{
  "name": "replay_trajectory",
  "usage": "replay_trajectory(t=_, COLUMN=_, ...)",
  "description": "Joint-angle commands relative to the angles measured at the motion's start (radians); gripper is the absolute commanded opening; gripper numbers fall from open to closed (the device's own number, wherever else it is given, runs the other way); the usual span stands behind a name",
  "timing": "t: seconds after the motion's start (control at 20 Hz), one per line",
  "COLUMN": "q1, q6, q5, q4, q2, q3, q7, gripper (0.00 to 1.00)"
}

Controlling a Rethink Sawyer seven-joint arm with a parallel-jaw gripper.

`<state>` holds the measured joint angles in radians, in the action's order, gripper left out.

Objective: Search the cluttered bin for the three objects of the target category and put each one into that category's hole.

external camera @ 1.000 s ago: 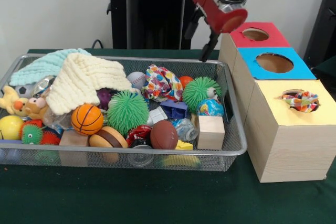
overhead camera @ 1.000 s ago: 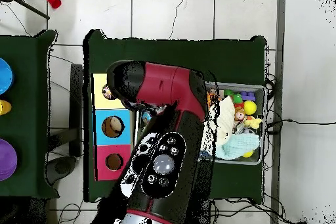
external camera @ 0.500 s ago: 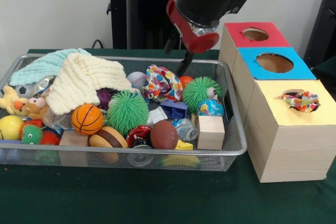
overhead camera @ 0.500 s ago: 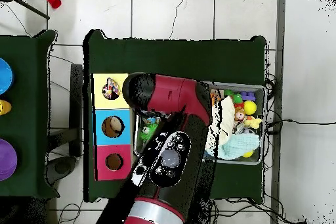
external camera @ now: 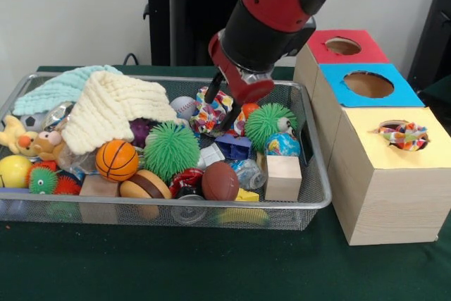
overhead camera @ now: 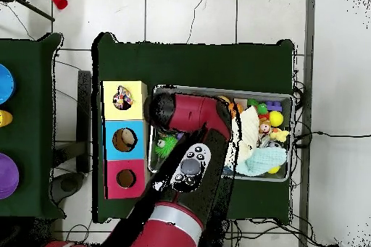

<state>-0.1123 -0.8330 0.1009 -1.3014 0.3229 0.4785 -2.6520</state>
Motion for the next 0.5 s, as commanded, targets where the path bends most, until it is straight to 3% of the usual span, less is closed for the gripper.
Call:
replay_trajectory(t=0.05, q1=0.032, q6=0.045, q5=0.005, q4=-0.115, q2=-0.098, q3=-0.079, q7=-0.134, gripper=1.00)
replay_trajectory(t=0.5, q1=0.063, q6=-0.169, q5=0.013, q4=-0.097, q2=-0.073, q3=-0.099, q7=-0.039, gripper=1.00)
